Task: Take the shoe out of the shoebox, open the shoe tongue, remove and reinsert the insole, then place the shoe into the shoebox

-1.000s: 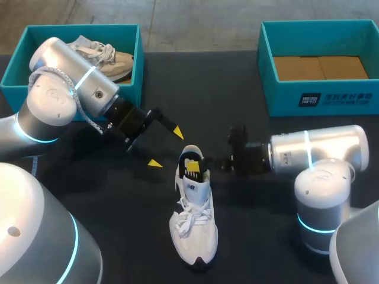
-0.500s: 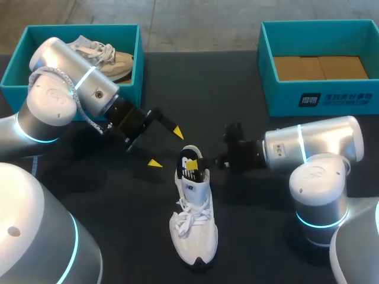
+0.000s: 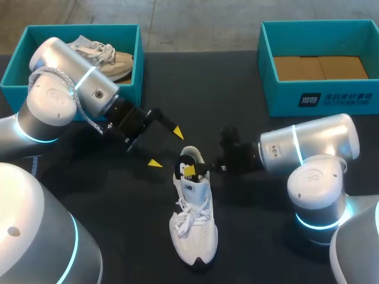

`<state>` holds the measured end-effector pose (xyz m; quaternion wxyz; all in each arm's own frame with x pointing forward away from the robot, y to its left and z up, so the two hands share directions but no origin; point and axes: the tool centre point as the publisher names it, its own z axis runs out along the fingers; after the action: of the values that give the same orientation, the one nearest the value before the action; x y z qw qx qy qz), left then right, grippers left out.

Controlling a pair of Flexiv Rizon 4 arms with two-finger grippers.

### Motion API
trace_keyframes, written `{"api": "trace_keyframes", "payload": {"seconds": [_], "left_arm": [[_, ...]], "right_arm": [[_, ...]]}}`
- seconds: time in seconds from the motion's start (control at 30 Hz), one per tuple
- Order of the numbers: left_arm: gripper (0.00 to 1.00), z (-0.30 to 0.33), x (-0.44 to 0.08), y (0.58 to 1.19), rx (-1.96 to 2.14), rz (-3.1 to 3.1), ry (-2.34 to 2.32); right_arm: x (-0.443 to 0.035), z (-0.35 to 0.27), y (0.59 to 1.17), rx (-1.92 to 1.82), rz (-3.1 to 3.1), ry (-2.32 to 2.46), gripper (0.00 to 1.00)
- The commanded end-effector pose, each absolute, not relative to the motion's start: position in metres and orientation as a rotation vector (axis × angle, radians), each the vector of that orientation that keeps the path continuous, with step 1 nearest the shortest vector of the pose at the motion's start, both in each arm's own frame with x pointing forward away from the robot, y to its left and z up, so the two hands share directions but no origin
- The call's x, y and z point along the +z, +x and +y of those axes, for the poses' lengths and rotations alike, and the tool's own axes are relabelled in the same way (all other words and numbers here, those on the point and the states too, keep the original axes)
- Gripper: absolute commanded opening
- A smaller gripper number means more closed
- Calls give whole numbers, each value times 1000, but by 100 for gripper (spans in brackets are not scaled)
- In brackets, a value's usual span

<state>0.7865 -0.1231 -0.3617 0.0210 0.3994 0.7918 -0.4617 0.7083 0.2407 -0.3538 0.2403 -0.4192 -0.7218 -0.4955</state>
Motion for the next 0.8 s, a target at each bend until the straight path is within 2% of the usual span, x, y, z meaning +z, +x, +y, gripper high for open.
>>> {"api": "trace_keyframes", "payload": {"seconds": [0.03, 0.1, 0.17, 0.2, 0.27, 0.37, 0.43, 0.47, 0.67, 0.8], "left_arm": [[100, -123, -363, 787, -1432, 2454, 1239], [100, -123, -363, 787, -1432, 2454, 1239], [100, -123, -363, 787, -1432, 2454, 1239], [100, -123, -363, 787, -1432, 2454, 1239], [100, -123, -363, 787, -1432, 2454, 1239], [100, -123, -363, 787, -1432, 2454, 1239], [100, -123, -363, 787, -1432, 2454, 1239], [100, -123, -363, 787, -1432, 2454, 1239], [100, -123, -363, 787, -1432, 2454, 1239], [100, -123, -363, 787, -1432, 2454, 1239]], "right_arm": [[-354, 244, 703, -1394, -2002, -1129, 0], [-349, 244, 704, -1419, -2028, -1107, 0], [-344, 245, 706, -1441, -2055, -1092, 25], [-342, 245, 706, -1453, -2062, -1085, 35], [-338, 245, 708, -1471, -2082, -1074, 44], [-333, 245, 712, -1494, -2101, -1072, 49], [-329, 244, 714, -1514, -2112, -1080, 70], [-327, 244, 714, -1527, -2117, -1080, 77], [-315, 244, 718, -1576, -2157, -1077, 74], [-310, 244, 720, -1588, -2174, -1077, 68]]}}
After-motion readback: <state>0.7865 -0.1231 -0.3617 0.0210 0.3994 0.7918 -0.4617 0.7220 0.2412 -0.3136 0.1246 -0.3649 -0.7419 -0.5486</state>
